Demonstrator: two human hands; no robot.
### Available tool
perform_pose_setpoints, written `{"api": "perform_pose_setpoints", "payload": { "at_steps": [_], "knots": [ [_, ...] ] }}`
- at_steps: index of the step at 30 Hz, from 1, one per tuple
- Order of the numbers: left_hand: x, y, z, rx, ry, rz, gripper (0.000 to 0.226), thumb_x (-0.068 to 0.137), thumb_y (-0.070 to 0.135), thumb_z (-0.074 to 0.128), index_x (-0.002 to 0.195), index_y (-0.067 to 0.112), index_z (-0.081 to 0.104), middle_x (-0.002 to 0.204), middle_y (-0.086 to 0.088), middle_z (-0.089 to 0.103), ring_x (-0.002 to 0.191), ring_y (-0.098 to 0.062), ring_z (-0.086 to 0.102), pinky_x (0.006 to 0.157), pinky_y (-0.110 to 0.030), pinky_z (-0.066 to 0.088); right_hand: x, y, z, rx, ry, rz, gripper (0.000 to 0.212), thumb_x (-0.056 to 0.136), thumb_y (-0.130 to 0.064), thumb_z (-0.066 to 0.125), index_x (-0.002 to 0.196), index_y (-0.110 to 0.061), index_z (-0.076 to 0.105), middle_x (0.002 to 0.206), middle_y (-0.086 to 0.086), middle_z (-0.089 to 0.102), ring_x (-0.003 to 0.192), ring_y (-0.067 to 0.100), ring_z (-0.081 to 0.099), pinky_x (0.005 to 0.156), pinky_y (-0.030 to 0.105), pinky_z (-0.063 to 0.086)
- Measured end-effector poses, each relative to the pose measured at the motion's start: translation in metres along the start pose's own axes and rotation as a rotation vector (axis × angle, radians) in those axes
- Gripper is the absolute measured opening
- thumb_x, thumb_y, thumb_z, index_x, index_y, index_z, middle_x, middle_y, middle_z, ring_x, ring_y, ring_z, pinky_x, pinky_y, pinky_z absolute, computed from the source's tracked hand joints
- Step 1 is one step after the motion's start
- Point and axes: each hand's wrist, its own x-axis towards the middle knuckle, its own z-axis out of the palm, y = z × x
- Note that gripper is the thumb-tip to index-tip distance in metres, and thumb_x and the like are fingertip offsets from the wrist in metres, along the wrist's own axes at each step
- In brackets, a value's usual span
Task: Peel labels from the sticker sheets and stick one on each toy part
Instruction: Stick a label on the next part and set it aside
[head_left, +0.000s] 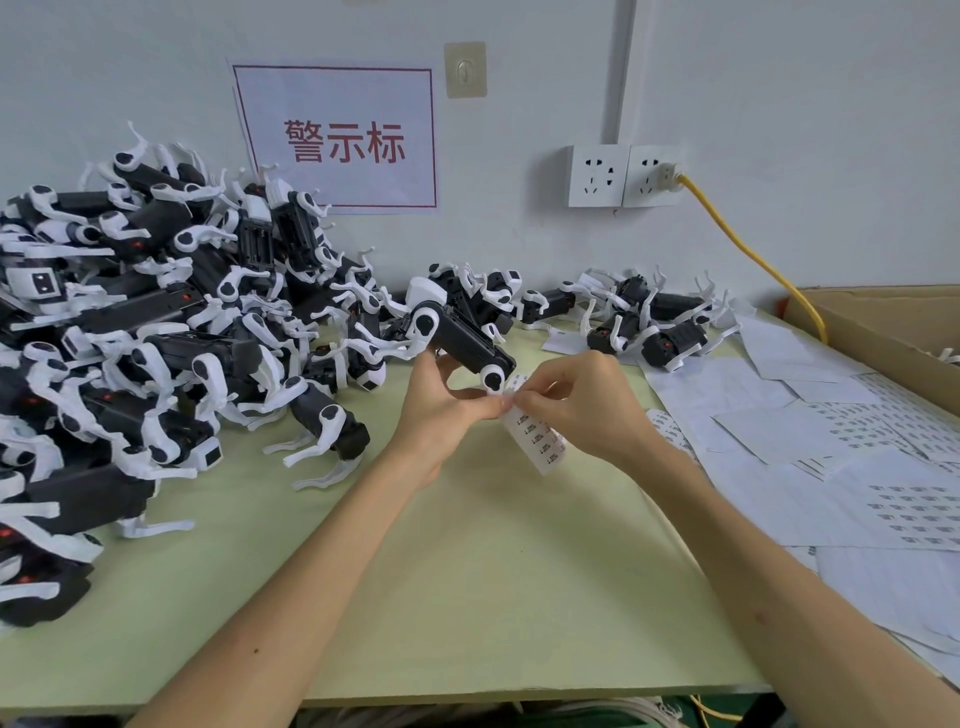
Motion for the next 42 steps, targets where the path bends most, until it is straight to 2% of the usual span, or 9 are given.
{"api": "perform_pose_setpoints", "payload": {
  "at_steps": [5, 11, 16, 19, 23, 26, 30, 34, 42],
  "knots": [
    [-0.001, 0.001, 0.001, -0.002, -0.021, -0.003, 0.072, 0.074, -0.012, 0.082, 0.131, 0.015, 0.047, 0.138, -0.006, 0.061, 0.103, -0.035, 0.072, 0.096, -0.059, 0.056, -0.001, -0.002, 0.004, -0.011, 0.015, 0.008, 0.02, 0.085, -0.011, 0.069, 0.068, -0.021, 0.071, 0.065, -0.014, 0.068, 0.06, 0.003, 0.065, 0.053, 0.013, 0.044],
    [0.001, 0.002, -0.001, -0.002, -0.003, -0.006, 0.07, 0.075, -0.017, 0.077, 0.131, 0.011, 0.046, 0.138, -0.008, 0.06, 0.096, -0.027, 0.07, 0.09, -0.053, 0.06, 0.002, 0.002, 0.002, 0.021, 0.061, 0.036, 0.017, 0.088, -0.007, 0.065, 0.076, -0.013, 0.075, 0.072, -0.005, 0.074, 0.066, 0.01, 0.071, 0.069, 0.039, 0.06],
    [0.005, -0.003, -0.003, 0.054, 0.106, -0.028, 0.062, 0.076, -0.013, 0.079, 0.12, 0.016, 0.047, 0.117, 0.011, 0.059, 0.08, 0.008, 0.066, 0.061, -0.018, 0.056, 0.004, 0.005, -0.001, 0.093, 0.139, 0.032, 0.015, 0.093, -0.014, 0.068, 0.08, -0.02, 0.072, 0.066, -0.005, 0.072, 0.058, 0.005, 0.07, 0.061, 0.031, 0.057],
    [0.009, -0.005, -0.008, 0.114, 0.273, -0.039, 0.06, 0.076, 0.002, 0.085, 0.117, 0.021, 0.045, 0.102, 0.021, 0.053, 0.089, 0.007, 0.056, 0.08, -0.018, 0.045, 0.004, 0.005, -0.001, 0.125, 0.14, 0.016, 0.014, 0.092, -0.026, 0.073, 0.078, -0.028, 0.07, 0.066, -0.006, 0.071, 0.056, 0.007, 0.068, 0.05, 0.021, 0.049],
    [0.008, 0.003, -0.016, 0.08, 0.398, 0.033, 0.055, 0.078, 0.013, 0.086, 0.112, 0.021, 0.043, 0.1, 0.015, 0.058, 0.09, 0.002, 0.059, 0.077, -0.016, 0.041, 0.004, 0.003, -0.001, 0.143, 0.145, 0.002, 0.021, 0.091, -0.039, 0.074, 0.075, -0.026, 0.069, 0.065, -0.006, 0.07, 0.055, 0.014, 0.066, 0.048, 0.02, 0.048],
    [0.007, 0.016, -0.018, -0.199, 0.189, 0.017, 0.033, 0.086, 0.003, 0.075, 0.108, 0.009, 0.051, 0.099, -0.003, 0.068, 0.09, -0.021, 0.073, 0.077, -0.033, 0.058, 0.004, 0.003, -0.001, 0.125, 0.131, -0.039, 0.027, 0.091, -0.045, 0.072, 0.073, -0.025, 0.069, 0.064, -0.007, 0.069, 0.055, 0.017, 0.064, 0.054, 0.03, 0.051],
    [0.0, 0.023, -0.017, -0.624, -0.229, -0.117, 0.009, 0.09, 0.006, 0.061, 0.088, 0.003, 0.069, 0.096, -0.012, 0.068, 0.093, -0.028, 0.074, 0.079, -0.042, 0.061, 0.003, 0.004, 0.0, 0.111, 0.106, -0.053, 0.032, 0.088, -0.052, 0.071, 0.072, -0.024, 0.07, 0.062, -0.009, 0.068, 0.057, 0.018, 0.063, 0.057, 0.033, 0.05],
    [-0.005, 0.025, -0.014, -0.672, -0.25, -0.13, 0.023, 0.089, 0.006, 0.058, 0.071, 0.006, 0.073, 0.097, -0.015, 0.066, 0.094, -0.029, 0.074, 0.077, -0.043, 0.062, 0.004, 0.004, 0.0, 0.106, 0.095, -0.077, 0.034, 0.085, -0.056, 0.069, 0.072, -0.025, 0.071, 0.06, -0.012, 0.067, 0.056, 0.013, 0.061, 0.055, 0.026, 0.048],
    [-0.004, 0.027, -0.017, -0.699, -0.242, -0.135, 0.012, 0.086, 0.004, 0.061, 0.085, 0.0, 0.072, 0.094, -0.014, 0.069, 0.094, -0.03, 0.074, 0.079, -0.044, 0.062, 0.003, 0.003, 0.0, 0.107, 0.046, -0.075, 0.031, 0.089, -0.052, 0.071, 0.073, -0.026, 0.072, 0.061, -0.007, 0.068, 0.056, 0.02, 0.061, 0.055, 0.036, 0.051]
  ]
}}
